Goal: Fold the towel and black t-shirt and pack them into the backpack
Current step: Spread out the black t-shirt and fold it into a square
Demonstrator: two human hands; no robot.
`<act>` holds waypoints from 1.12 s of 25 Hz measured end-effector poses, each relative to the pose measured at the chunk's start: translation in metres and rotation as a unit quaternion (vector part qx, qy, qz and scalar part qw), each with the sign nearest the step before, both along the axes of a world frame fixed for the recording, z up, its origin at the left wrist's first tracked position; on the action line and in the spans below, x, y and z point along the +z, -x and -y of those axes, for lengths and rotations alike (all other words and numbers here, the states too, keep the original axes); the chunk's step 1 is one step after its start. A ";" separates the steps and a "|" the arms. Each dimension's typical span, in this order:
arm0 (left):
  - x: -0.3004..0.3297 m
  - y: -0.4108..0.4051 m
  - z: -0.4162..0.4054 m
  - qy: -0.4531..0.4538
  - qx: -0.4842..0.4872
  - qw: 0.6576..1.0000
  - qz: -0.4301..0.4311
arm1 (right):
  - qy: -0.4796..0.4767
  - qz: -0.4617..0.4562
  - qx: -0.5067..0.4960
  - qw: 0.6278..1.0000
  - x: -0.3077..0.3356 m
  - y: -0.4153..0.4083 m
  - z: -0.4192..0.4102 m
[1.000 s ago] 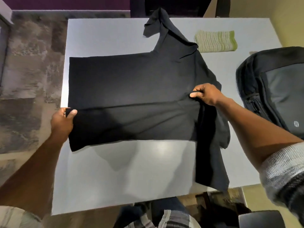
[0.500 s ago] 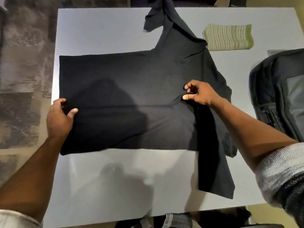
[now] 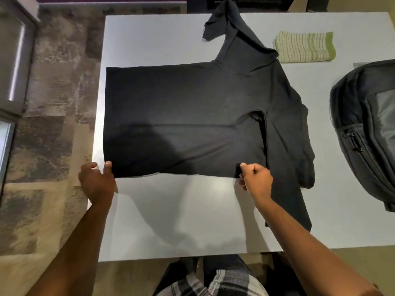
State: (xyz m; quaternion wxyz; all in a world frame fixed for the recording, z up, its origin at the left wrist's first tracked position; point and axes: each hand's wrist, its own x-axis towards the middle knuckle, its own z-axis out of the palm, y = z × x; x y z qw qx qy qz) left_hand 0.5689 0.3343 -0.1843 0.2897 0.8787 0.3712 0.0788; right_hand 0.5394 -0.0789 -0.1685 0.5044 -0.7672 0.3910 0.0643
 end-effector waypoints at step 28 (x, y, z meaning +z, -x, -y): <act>0.002 0.019 -0.036 0.317 0.056 0.927 -0.190 | -0.116 -0.127 -0.192 0.966 -0.004 0.019 0.024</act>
